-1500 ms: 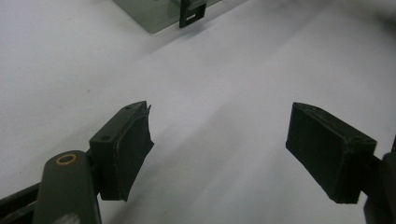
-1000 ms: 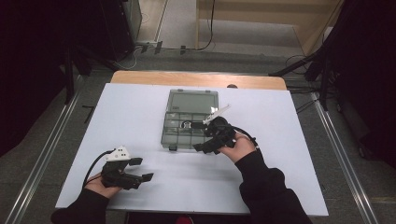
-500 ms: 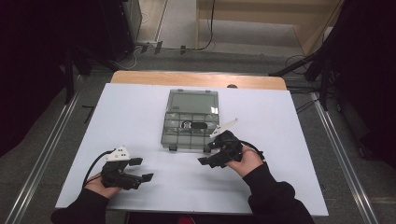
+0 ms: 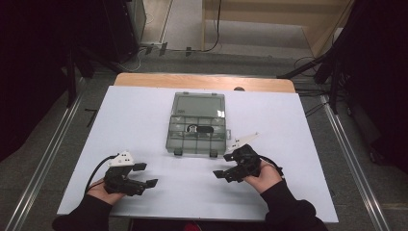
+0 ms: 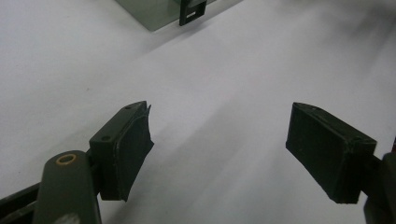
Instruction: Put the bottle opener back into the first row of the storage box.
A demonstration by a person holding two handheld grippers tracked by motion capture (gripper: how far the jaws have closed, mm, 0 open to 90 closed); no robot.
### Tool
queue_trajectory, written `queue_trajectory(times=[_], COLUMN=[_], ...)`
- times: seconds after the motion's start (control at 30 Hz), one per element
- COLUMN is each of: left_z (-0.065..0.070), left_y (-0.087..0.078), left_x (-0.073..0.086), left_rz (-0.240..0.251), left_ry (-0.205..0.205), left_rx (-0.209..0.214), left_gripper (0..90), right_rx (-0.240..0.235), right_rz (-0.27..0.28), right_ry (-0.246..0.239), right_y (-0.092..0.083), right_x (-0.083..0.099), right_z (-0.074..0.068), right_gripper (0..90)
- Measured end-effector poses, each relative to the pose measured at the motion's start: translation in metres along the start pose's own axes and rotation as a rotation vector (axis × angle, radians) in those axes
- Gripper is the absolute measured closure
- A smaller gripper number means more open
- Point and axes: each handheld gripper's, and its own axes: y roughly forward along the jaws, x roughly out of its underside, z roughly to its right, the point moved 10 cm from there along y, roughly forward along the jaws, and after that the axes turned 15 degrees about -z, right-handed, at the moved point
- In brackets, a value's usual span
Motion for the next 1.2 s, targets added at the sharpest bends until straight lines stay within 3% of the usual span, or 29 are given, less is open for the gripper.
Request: queue_trajectory(times=[0.33,0.93,1.2], left_z=[0.001,0.0,0.0], left_y=[0.0,0.0,0.0], left_x=[0.0,0.001,0.001], left_rz=[-0.003,-0.005,-0.006], left_ry=[0.005,0.003,0.003], left_rx=[0.001,0.0,0.0], left_gripper=[21.5,21.5,21.5], right_rx=[-0.002,0.051,0.053], right_rz=[0.028,0.033,0.048], right_ry=[0.049,0.077,0.104], right_y=[-0.008,-0.019,-0.027], right_x=[0.028,0.07,0.085], right_z=[0.01,0.029,0.036], right_gripper=[24.7,24.1,24.1])
